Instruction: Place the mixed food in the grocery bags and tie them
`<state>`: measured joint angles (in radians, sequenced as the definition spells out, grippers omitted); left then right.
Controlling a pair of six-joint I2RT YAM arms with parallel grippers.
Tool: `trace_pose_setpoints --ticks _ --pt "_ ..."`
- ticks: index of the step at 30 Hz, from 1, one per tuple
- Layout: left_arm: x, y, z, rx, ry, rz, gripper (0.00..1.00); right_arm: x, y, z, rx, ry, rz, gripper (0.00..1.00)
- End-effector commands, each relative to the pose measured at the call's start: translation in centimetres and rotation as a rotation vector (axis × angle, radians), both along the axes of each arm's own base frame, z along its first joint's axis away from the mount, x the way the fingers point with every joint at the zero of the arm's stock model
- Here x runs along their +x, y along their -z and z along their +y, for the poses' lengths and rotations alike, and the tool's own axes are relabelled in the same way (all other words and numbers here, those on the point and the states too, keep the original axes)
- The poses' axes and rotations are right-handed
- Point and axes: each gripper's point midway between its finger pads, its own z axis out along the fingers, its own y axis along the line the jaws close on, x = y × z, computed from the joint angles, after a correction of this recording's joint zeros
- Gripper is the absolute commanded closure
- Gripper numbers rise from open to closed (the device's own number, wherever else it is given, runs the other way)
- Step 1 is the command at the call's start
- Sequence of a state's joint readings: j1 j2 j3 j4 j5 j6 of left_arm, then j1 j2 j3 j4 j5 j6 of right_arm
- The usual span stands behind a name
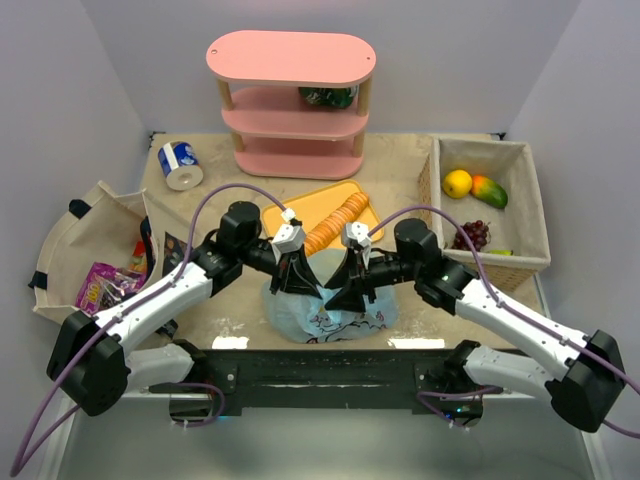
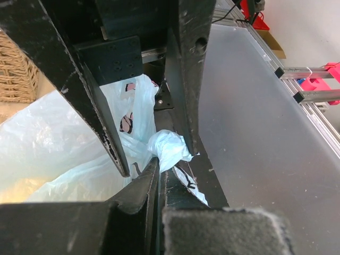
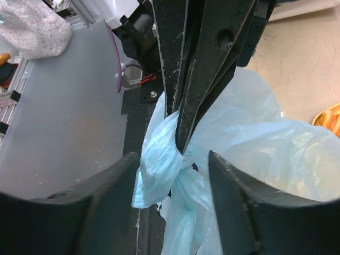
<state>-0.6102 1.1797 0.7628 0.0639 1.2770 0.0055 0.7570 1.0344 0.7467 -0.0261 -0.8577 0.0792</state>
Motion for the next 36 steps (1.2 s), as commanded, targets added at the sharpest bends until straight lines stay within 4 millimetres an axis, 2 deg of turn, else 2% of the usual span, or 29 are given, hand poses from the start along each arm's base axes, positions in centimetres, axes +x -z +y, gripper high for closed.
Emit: trace_pose_setpoints --ticks 1,2,5,10,18,20,30,36 --pt "-0.4 -2.2 0.0 -0.058 0.042 -0.077 1.00 0.2 0.3 0.3 0.010 -0.023 -0.037 0.47" --pt "-0.4 -2.2 0.0 -0.059 0.045 -0.076 1.00 0.3 0.9 0.2 -0.014 -0.014 -0.020 0.51" --pt "-0.5 -2.2 0.0 -0.059 0.049 -0.074 1.00 0.7 1.9 0.2 -0.044 0.000 -0.015 0.55" --pt "-0.5 -2.3 0.0 -0.061 0.050 -0.075 1.00 1.7 2.9 0.3 -0.077 0.041 -0.018 0.59" --pt "-0.2 -2.4 -0.1 -0.061 0.030 -0.088 1.00 3.7 2.7 -1.0 -0.123 0.217 -0.088 0.65" --pt "0.0 -2.4 -0.2 -0.061 0.017 -0.092 1.00 4.3 3.2 -1.5 -0.163 0.255 -0.136 0.66" --pt "0.0 -2.8 -0.2 -0.073 0.006 -0.088 1.00 3.8 5.0 0.2 -0.243 0.289 -0.202 0.71" --pt "0.0 -3.0 -0.2 -0.077 0.002 -0.095 1.00 5.5 4.8 -1.0 -0.274 0.422 -0.269 0.80"
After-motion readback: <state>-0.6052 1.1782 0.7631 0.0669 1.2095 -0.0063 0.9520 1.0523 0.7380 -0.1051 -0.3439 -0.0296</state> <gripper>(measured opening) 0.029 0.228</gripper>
